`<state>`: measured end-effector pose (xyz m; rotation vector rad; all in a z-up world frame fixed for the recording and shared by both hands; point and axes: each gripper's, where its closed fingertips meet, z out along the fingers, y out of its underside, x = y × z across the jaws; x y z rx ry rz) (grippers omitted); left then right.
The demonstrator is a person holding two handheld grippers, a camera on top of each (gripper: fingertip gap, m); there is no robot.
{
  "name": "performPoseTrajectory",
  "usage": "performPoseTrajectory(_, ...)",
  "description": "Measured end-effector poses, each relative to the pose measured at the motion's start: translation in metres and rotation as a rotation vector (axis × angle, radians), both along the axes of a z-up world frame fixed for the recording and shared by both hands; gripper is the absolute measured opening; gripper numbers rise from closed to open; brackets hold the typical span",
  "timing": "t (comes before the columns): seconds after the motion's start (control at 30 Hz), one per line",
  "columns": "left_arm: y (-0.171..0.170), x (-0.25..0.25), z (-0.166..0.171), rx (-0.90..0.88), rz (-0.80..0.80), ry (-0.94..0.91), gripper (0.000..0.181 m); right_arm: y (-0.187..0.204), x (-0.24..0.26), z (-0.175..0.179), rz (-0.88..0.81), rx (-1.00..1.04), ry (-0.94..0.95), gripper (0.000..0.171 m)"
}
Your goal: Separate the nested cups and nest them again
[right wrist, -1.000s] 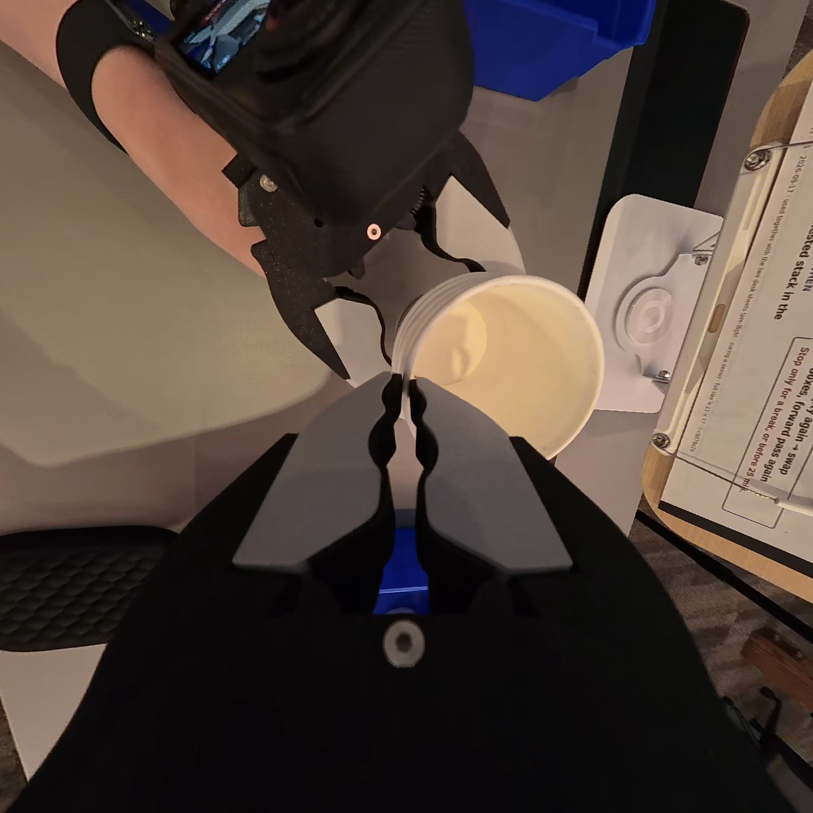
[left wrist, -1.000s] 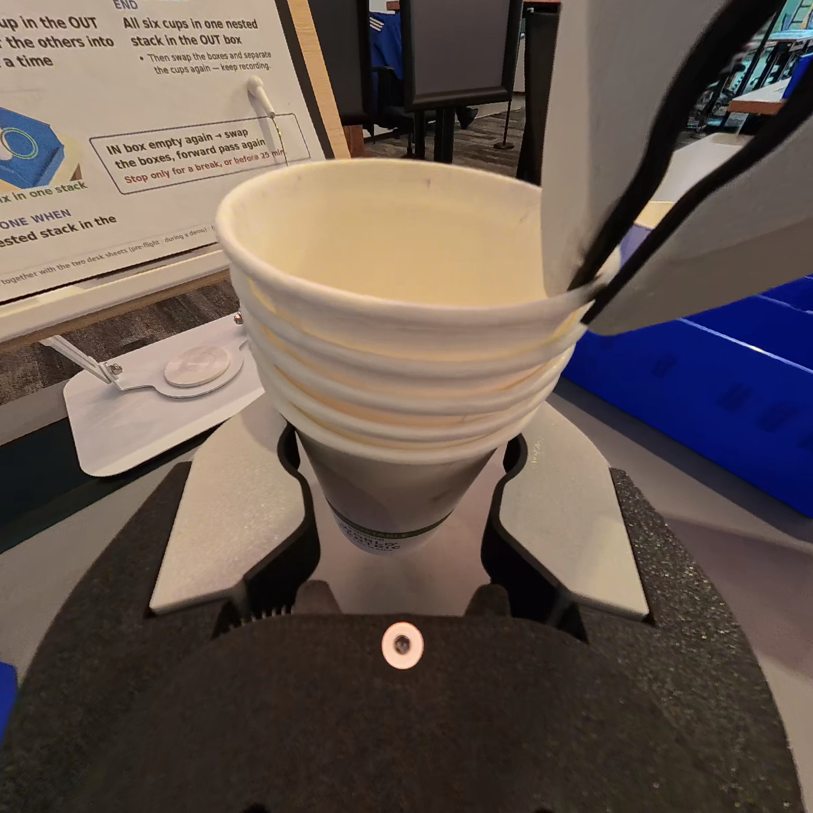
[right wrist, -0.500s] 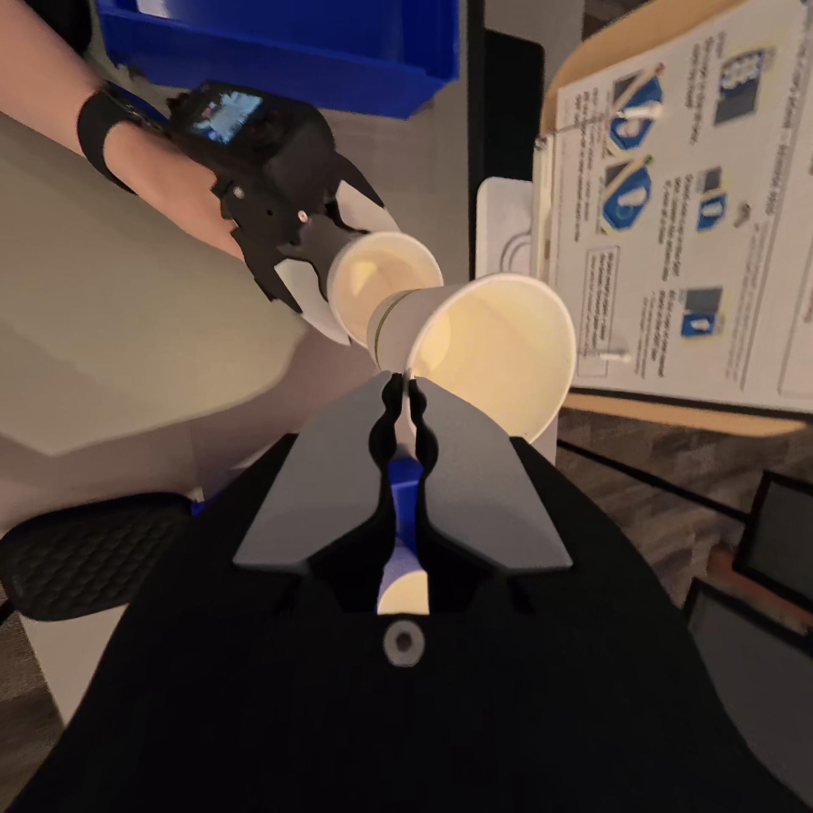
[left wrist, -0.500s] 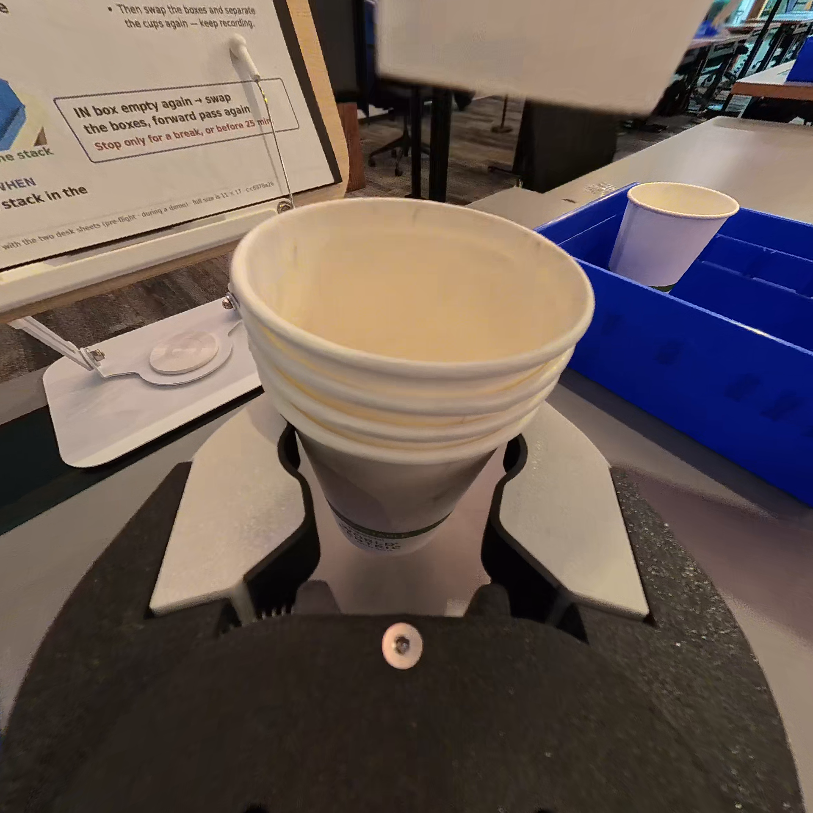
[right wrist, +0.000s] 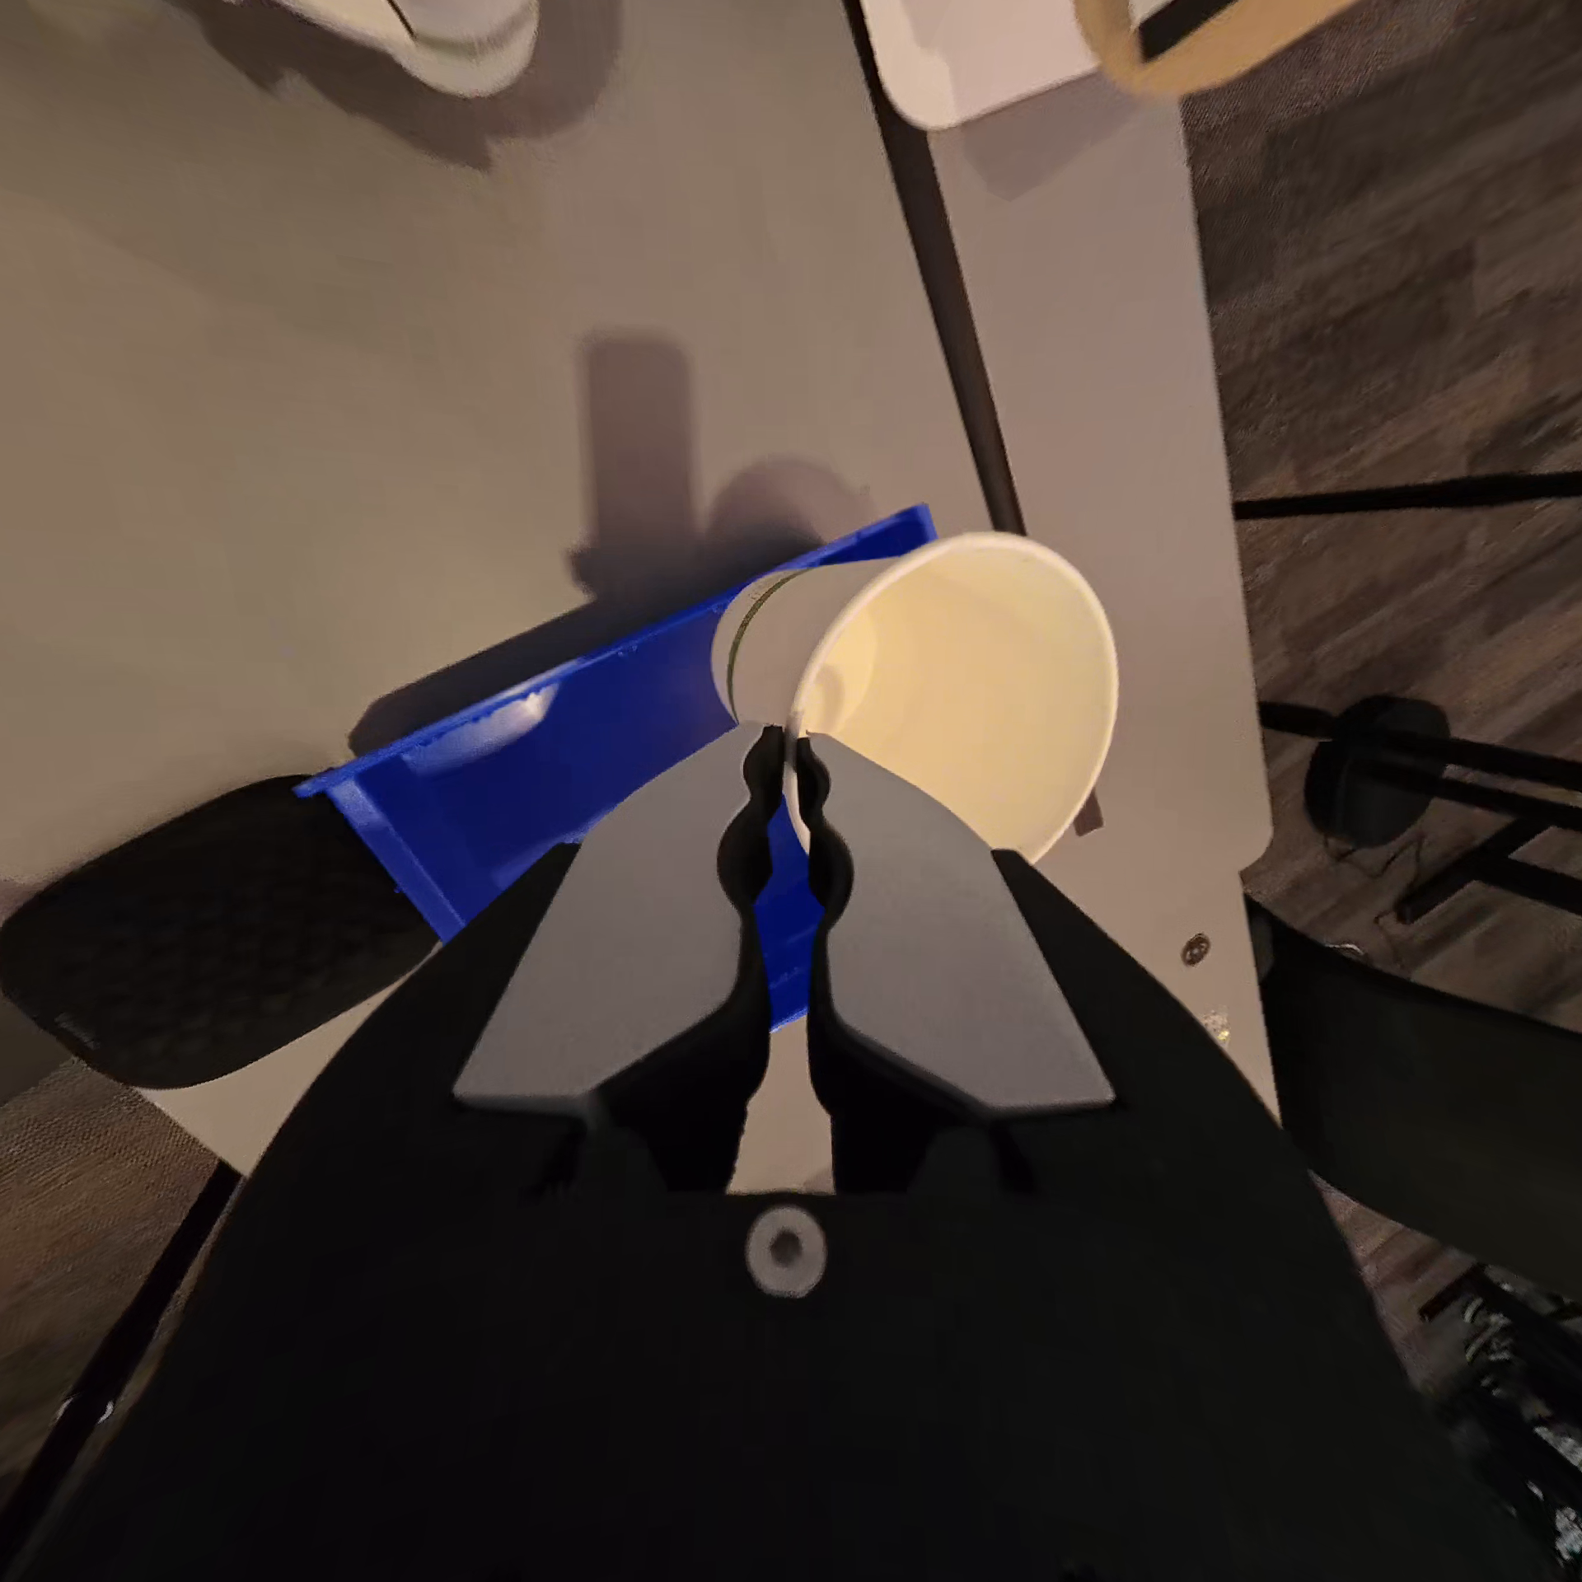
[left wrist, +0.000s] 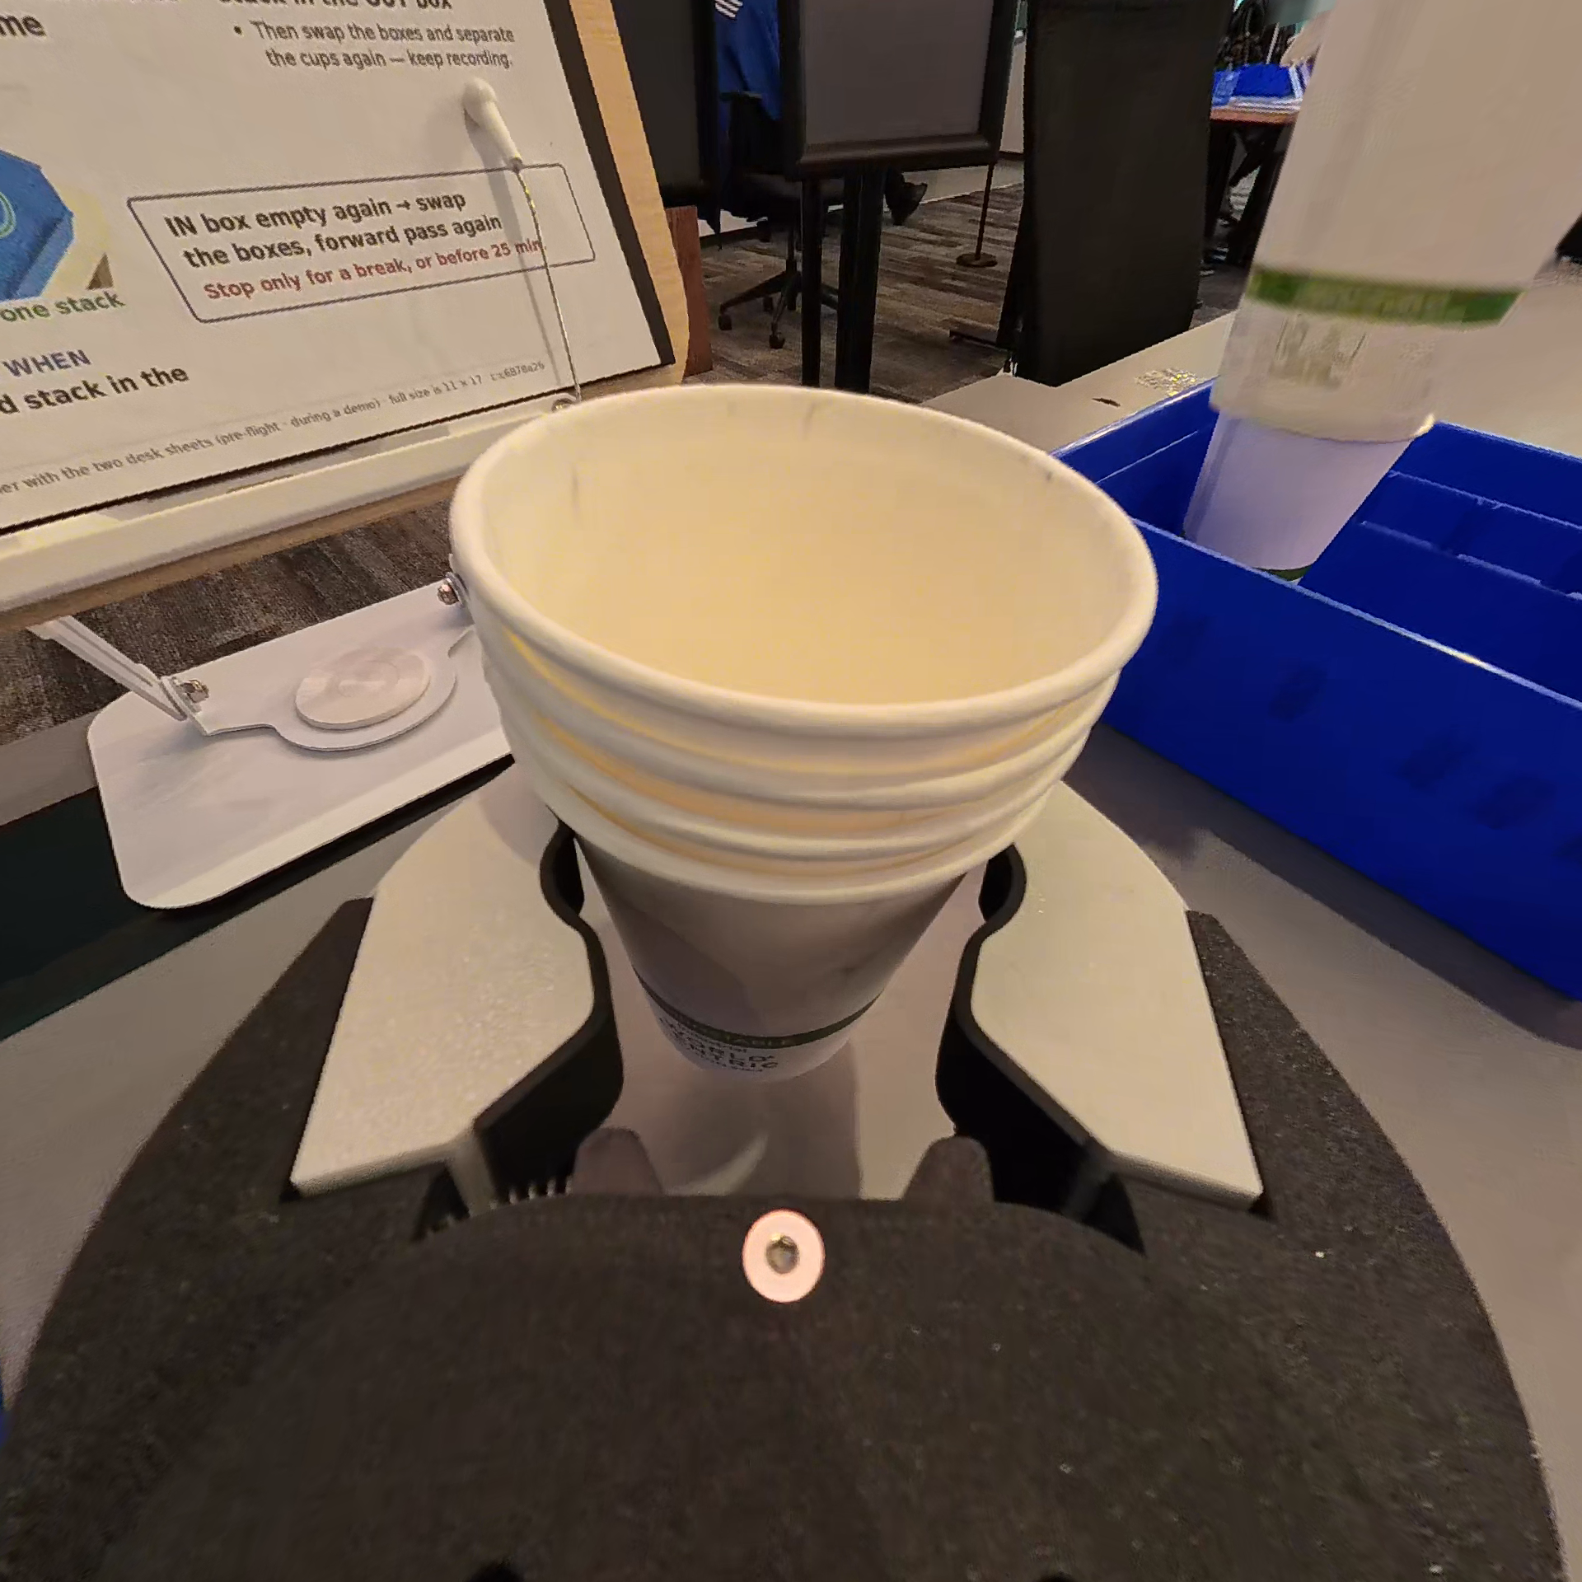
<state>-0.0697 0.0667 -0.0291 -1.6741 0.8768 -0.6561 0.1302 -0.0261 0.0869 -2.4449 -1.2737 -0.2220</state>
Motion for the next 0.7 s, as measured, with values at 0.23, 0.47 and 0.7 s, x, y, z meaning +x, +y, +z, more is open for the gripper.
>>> performPoseTrajectory(0.23,-0.001,0.002,-0.002,0.002,-0.004,0.008,0.093,0.007,0.027,-0.068,-0.024,-0.027,-0.074,0.004)
performPoseTrajectory(0.47,0.000,0.002,-0.004,-0.001,-0.004,0.013,0.093,0.017,0.033,-0.110,-0.020,-0.030,-0.075,0.004)
performPoseTrajectory(0.7,0.002,0.000,-0.004,-0.003,0.001,0.008,0.093,0.021,0.037,-0.135,-0.026,-0.040,-0.060,0.004)
